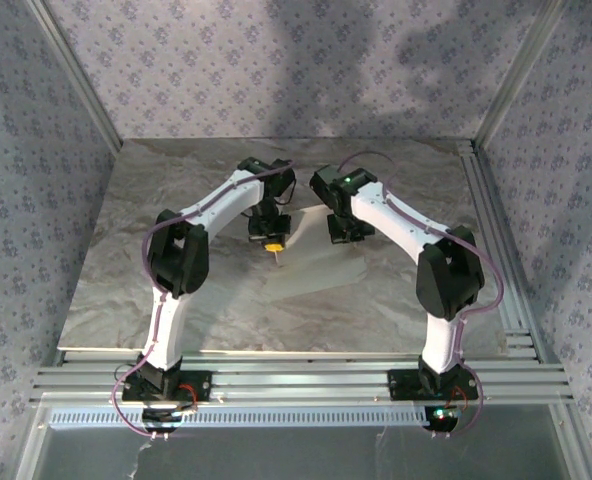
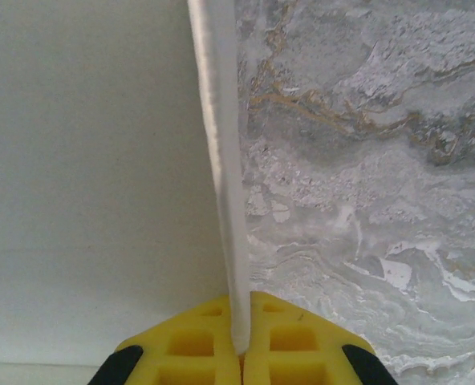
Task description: Fold the paper box
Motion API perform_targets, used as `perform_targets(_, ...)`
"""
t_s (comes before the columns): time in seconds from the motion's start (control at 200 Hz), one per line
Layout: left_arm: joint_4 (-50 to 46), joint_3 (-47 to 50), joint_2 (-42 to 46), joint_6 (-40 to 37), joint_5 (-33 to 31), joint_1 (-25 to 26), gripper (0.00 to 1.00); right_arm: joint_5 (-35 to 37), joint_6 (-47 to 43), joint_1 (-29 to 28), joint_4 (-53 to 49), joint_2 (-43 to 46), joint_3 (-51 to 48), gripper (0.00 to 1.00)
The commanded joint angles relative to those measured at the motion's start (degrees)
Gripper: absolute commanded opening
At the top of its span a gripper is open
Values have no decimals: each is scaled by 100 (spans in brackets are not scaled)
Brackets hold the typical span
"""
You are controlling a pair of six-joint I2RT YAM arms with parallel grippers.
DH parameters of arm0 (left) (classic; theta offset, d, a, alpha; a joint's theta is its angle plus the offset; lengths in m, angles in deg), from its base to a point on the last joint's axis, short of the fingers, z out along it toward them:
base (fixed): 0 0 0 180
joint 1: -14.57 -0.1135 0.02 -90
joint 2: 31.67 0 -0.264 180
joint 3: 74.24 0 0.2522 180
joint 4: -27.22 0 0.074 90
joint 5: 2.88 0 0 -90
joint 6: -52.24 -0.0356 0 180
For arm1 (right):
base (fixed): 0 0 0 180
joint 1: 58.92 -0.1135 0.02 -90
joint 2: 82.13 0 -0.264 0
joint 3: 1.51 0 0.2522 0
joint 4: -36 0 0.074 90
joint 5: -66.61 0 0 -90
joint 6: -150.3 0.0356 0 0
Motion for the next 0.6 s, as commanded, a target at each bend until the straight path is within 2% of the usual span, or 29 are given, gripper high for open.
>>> perform_targets(0.0, -133, 43, -119, -147, -274, 6, 14, -10, 214, 66, -198, -96, -117, 0)
perform_targets(0.07, -140, -25, -143, -147, -248, 4, 25, -81, 260, 114, -200, -135, -147, 0)
perform_targets(0.145, -166, -134, -147, -156, -250, 4, 32, -199, 318, 200, -159, -153, -215, 0)
perform_targets(0.38, -201, -730, 71, -36, -313, -5, 40, -415, 435, 389, -62, -137, -392, 0)
perform_targets(0.54, -269, -1191, 277, 136, -701, -29, 43, -752, 661, 640, 131, -66, -669, 0)
perform_targets(0.595, -264, -1320, 390, 212, -877, -65, 43, -846, 984, 736, 175, -3, -771, 0)
